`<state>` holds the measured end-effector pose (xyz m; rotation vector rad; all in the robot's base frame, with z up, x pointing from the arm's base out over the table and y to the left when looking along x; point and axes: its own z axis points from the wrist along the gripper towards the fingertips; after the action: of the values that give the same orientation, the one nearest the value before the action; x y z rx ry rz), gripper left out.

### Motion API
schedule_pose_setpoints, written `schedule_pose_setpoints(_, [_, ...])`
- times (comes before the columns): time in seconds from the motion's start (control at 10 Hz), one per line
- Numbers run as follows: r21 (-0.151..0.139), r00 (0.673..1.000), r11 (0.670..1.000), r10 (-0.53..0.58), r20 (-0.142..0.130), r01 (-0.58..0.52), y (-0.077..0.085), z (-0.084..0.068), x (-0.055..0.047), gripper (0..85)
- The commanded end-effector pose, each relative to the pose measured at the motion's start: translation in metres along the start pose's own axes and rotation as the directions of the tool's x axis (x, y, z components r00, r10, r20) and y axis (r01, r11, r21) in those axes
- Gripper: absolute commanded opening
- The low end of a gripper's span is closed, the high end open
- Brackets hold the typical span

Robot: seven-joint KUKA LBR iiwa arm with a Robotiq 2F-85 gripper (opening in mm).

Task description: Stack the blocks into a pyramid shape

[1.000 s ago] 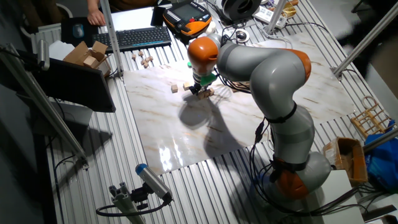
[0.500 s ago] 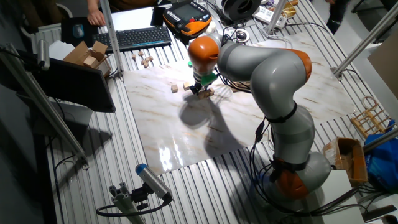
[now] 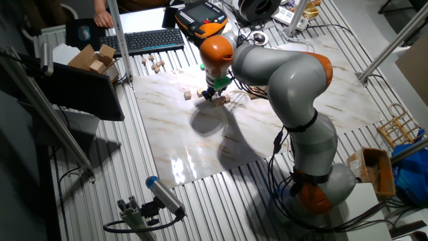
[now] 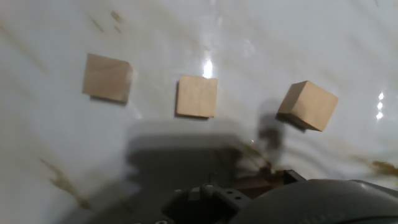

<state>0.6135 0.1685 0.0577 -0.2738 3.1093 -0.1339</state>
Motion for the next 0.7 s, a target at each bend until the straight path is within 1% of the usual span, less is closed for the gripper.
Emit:
schedule_pose_setpoints(0.0, [-0.008, 1.0, 1.0, 0.009, -0.003, -0.009, 0.004, -0.001, -0.002, 51.0])
schedule_pose_setpoints(0.1, [-0.016, 1.0, 1.0, 0.023, -0.007, -0.023, 0.012, -0.003, -0.004, 51.0])
schedule_pose_setpoints(0.2, [-0.033, 0.999, 0.999, 0.041, -0.011, -0.041, 0.021, -0.006, -0.006, 51.0])
schedule_pose_setpoints(0.3, [-0.04, 0.998, 0.997, 0.059, -0.014, -0.06, 0.032, -0.011, -0.01, 51.0])
schedule_pose_setpoints(0.4, [-0.046, 0.995, 0.994, 0.094, -0.019, -0.095, 0.048, -0.02, -0.014, 51.0])
schedule_pose_setpoints(0.5, [-0.061, 0.991, 0.989, 0.13, -0.036, -0.132, 0.06, -0.026, -0.016, 51.0])
schedule_pose_setpoints(0.6, [-0.057, 0.988, 0.986, 0.153, -0.037, -0.155, 0.07, -0.03, -0.017, 51.0])
